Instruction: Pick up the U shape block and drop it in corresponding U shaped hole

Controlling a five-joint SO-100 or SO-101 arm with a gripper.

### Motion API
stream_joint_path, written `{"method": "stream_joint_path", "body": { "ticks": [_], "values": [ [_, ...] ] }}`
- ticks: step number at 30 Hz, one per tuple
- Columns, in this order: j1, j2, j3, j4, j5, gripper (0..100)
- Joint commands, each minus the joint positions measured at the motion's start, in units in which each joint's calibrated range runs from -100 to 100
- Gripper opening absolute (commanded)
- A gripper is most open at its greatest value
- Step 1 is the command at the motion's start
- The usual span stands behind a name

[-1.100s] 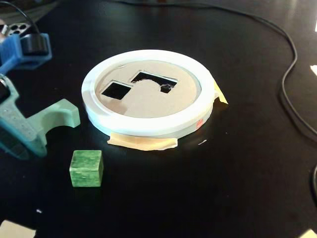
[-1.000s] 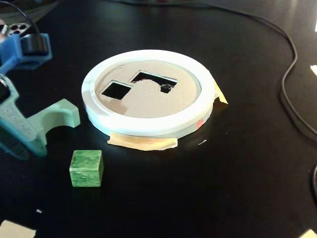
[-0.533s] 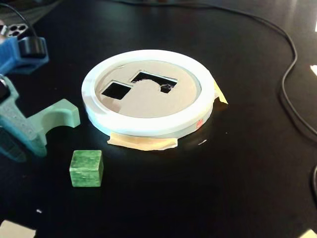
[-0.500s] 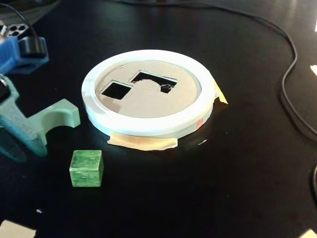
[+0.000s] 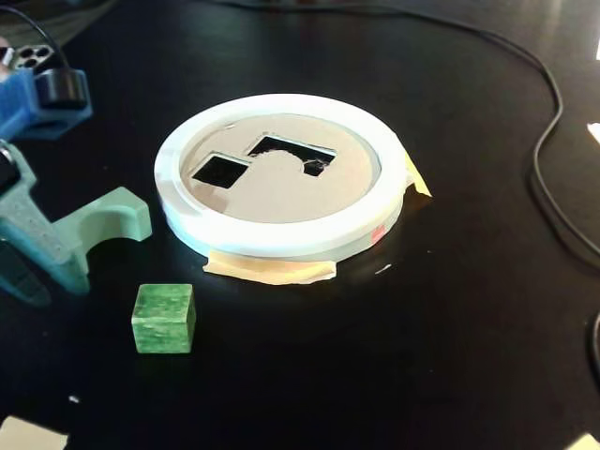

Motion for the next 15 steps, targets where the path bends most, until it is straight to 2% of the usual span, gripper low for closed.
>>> {"method": "stream_joint_path", "body": {
  "ticks": [1,15],
  "values": [
    [0.92,-0.34,-3.04,-0.97,0.29,45],
    [0.42,-0.43,-4.23,-1.07,0.15,45]
  ]
}}
